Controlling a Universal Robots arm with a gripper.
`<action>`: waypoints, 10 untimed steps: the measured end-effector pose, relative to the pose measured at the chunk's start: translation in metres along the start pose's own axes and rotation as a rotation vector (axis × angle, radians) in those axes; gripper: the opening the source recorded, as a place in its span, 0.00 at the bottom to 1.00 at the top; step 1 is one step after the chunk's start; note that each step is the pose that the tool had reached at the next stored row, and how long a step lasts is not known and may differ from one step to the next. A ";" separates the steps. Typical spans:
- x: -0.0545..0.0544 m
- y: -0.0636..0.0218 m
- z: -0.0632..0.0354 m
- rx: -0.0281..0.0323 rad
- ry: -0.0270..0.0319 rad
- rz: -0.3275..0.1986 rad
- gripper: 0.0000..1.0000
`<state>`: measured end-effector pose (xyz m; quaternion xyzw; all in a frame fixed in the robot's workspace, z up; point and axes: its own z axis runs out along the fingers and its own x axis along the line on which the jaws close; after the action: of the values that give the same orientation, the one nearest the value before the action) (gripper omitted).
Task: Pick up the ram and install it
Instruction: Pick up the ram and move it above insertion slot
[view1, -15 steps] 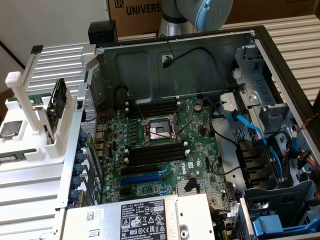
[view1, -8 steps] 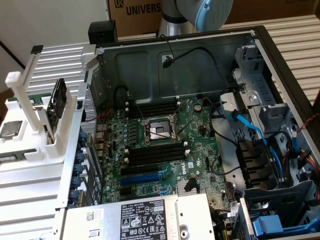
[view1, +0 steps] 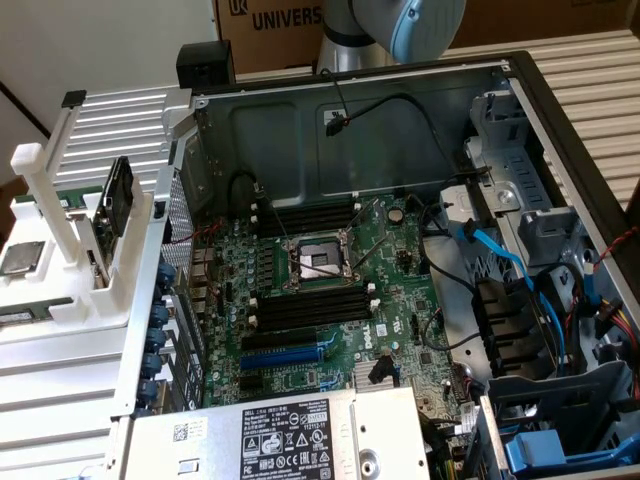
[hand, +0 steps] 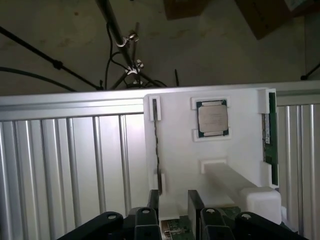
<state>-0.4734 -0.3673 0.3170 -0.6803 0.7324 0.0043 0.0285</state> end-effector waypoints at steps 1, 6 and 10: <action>0.000 0.0001 0.0019 0.0000 -0.0004 0.000 0.36; 0.001 0.0005 0.0127 -0.0002 -0.0019 0.000 0.36; 0.001 0.0020 0.0199 -0.0002 -0.0022 0.000 0.36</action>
<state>-0.4748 -0.3675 0.2970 -0.6803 0.7324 0.0051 0.0292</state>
